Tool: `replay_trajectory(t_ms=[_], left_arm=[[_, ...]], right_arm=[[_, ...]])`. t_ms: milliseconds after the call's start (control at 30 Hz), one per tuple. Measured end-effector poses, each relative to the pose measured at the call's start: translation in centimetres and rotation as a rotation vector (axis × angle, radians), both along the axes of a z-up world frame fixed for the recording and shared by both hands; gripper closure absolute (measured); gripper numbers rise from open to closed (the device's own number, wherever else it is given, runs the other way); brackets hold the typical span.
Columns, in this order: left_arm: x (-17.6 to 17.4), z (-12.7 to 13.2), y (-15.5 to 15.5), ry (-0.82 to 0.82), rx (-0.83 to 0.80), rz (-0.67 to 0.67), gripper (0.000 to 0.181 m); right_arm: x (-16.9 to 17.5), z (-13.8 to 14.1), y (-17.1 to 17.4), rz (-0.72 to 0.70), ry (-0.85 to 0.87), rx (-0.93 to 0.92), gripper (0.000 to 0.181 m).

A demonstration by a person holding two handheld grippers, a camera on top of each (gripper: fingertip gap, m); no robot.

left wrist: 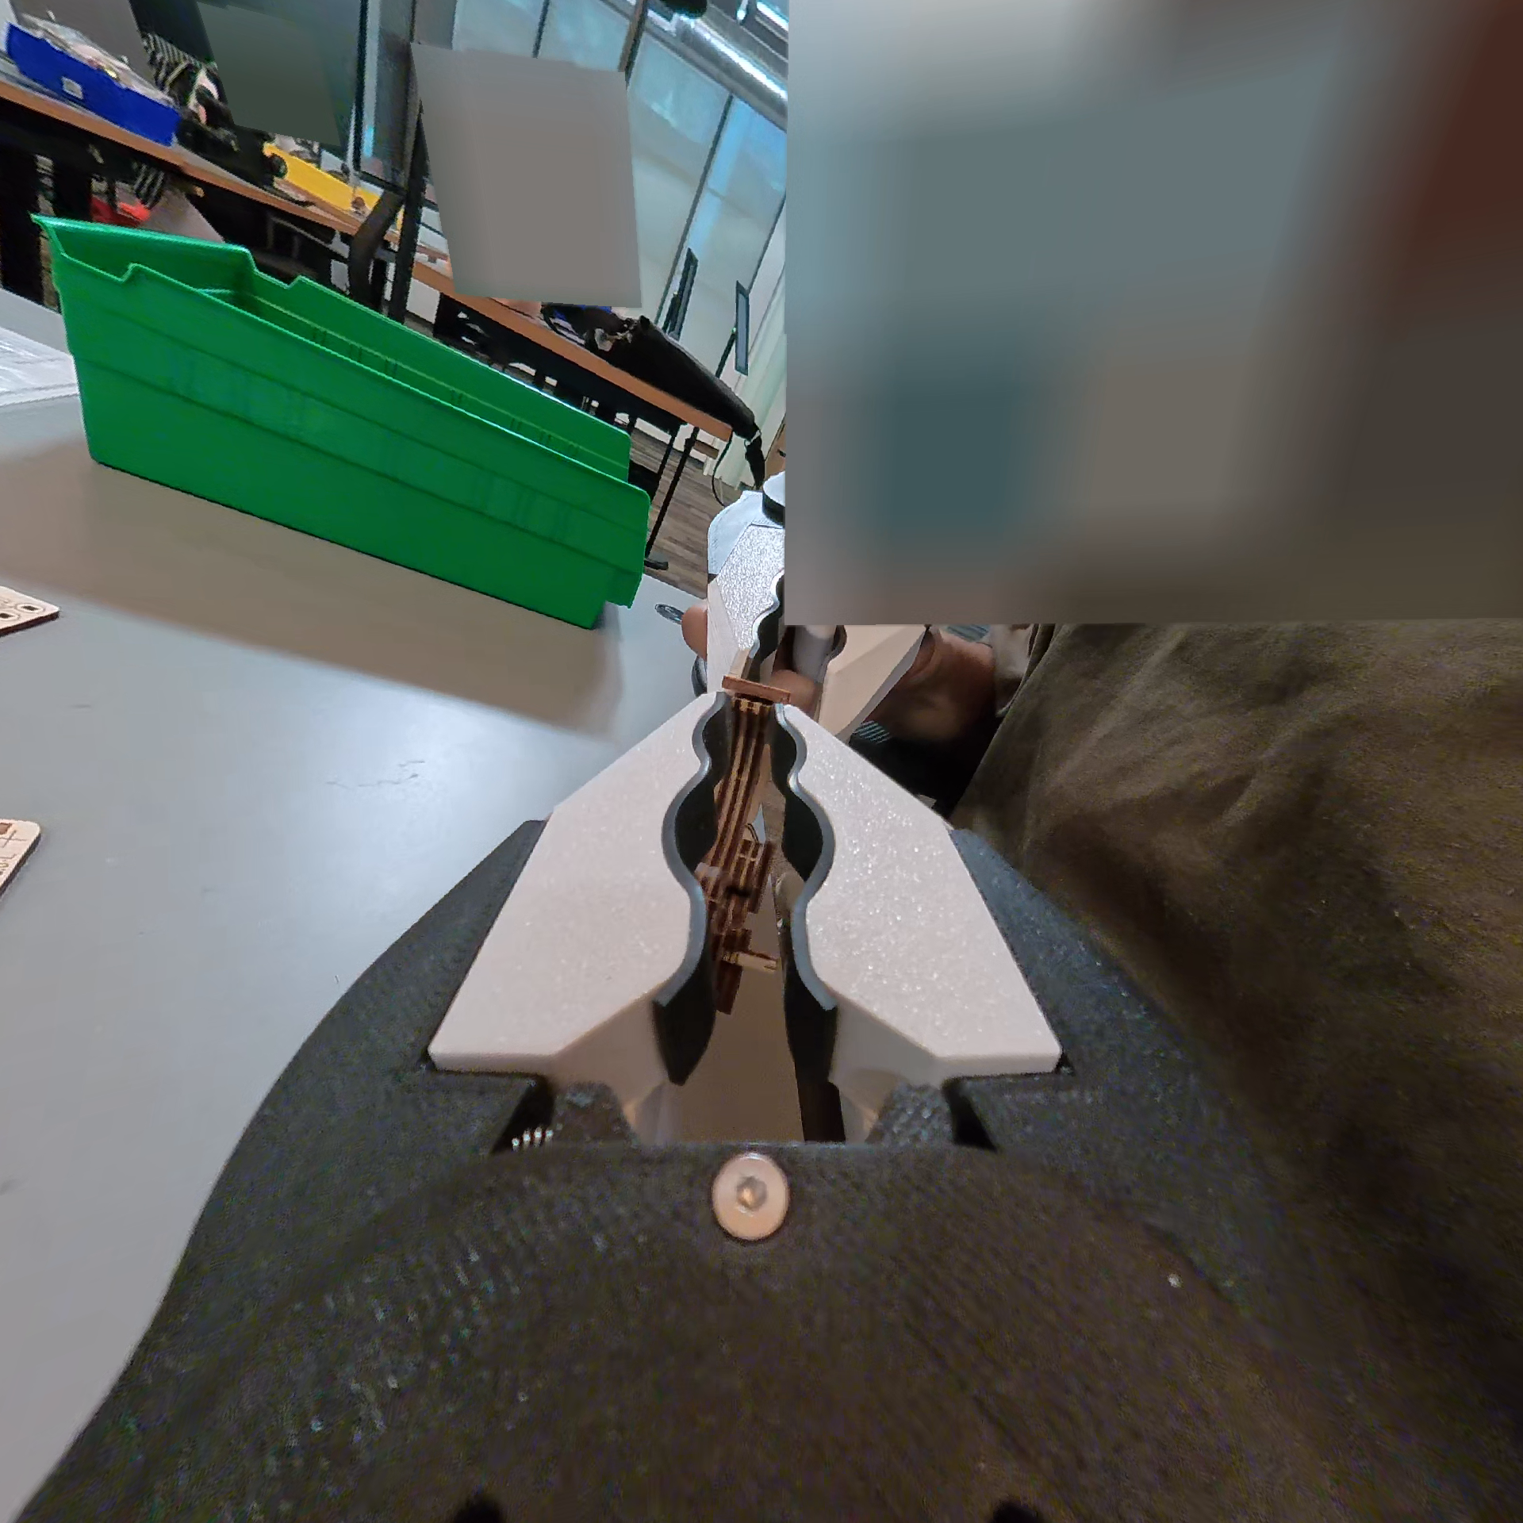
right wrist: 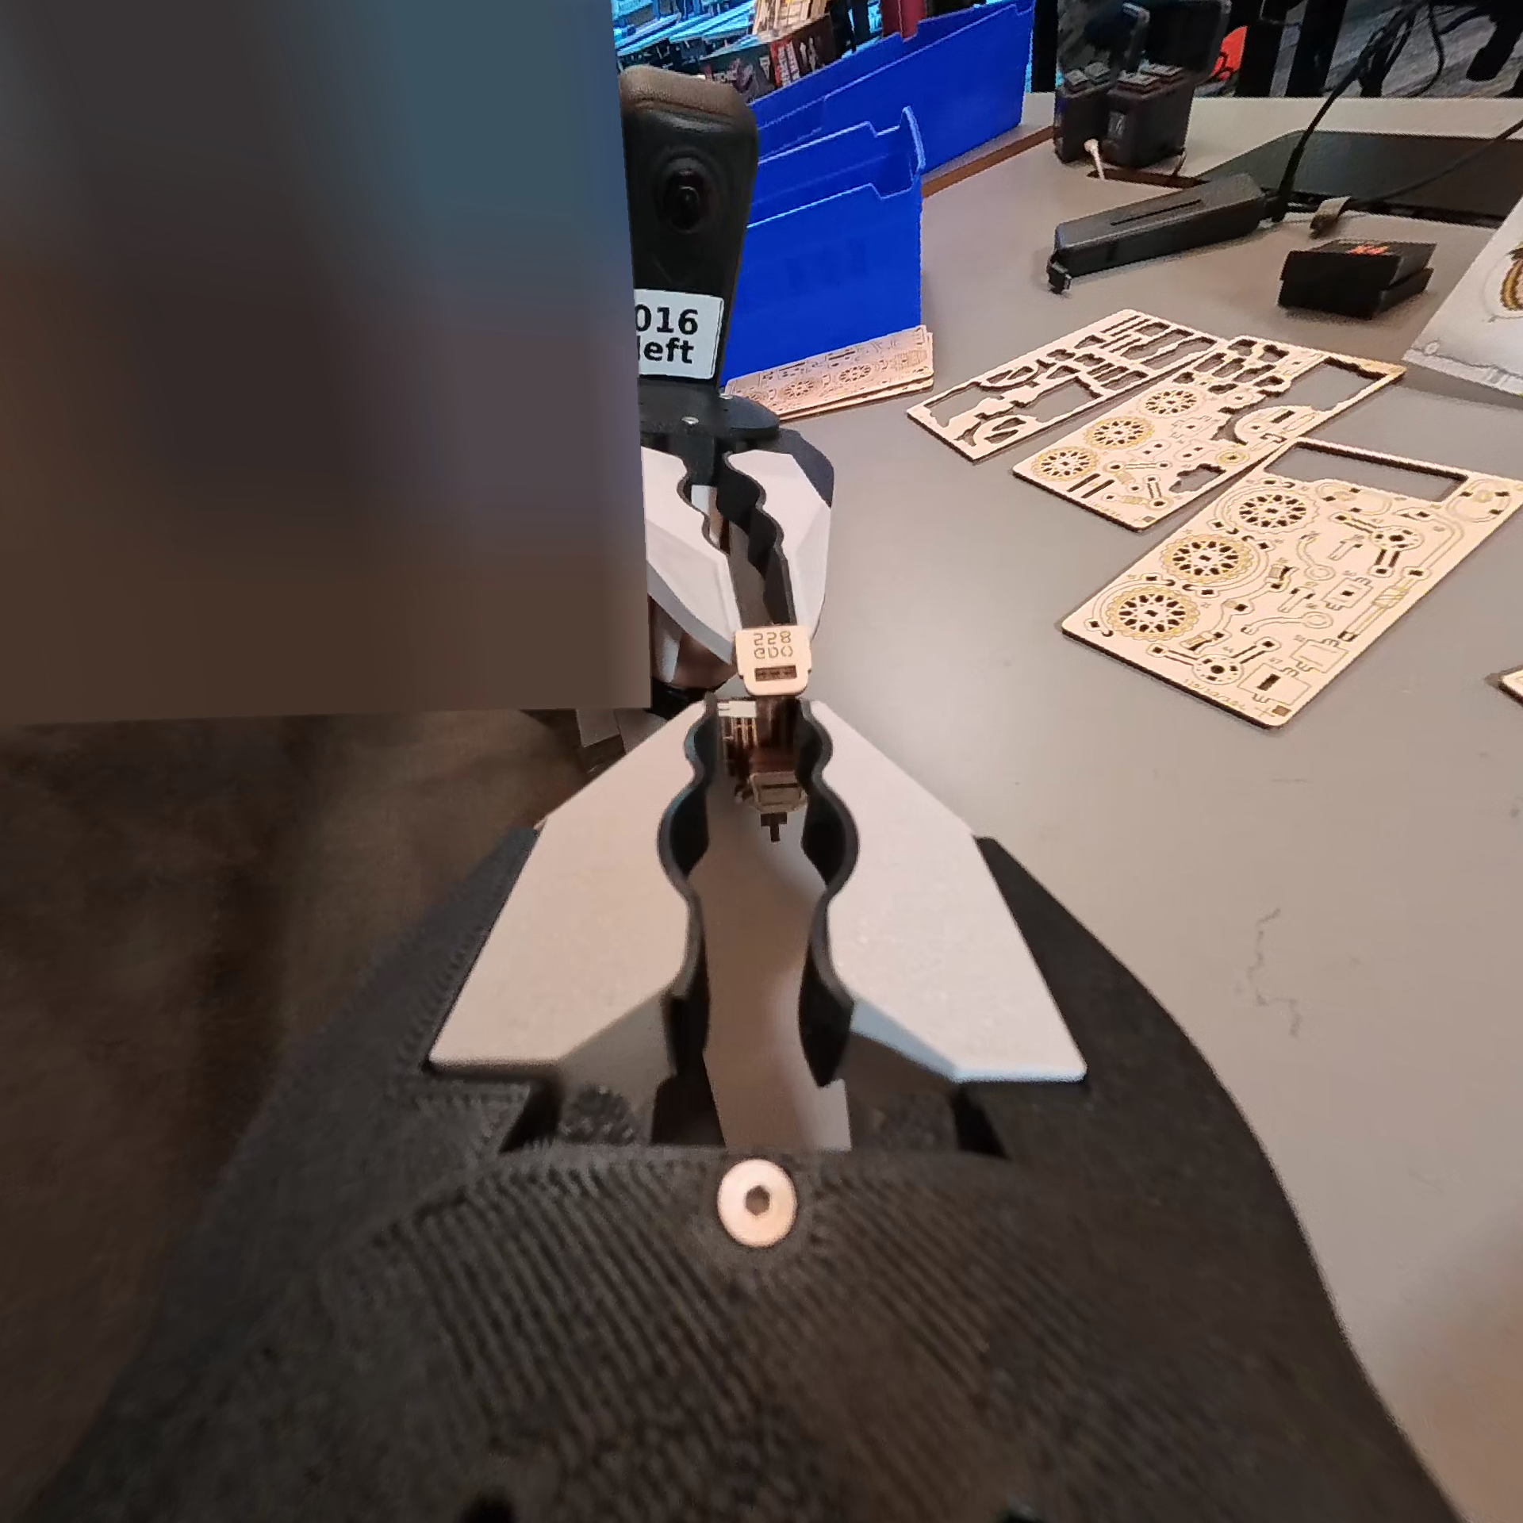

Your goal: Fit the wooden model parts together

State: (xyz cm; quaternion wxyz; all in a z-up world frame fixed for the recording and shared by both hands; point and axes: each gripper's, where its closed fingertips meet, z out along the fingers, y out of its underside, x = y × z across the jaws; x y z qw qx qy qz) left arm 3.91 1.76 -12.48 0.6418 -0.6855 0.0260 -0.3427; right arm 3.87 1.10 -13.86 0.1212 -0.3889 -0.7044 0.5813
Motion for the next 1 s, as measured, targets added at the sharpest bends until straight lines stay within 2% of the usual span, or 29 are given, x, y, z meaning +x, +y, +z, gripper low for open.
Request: replay_trajectory(t_ms=[700, 1000], left_arm=[[-0.4, 0.4, 0.0, 0.003, 0.022, 0.02, 0.176], [0.6, 1.8, -0.8, 0.045, 0.104, -0.007, 0.176]], right_arm=[[-0.3, 0.5, 0.2, -0.039, 0.006, -0.048, 0.162], [0.5, 1.9, -0.5, -0.006, 0.169, 0.052, 0.165]])
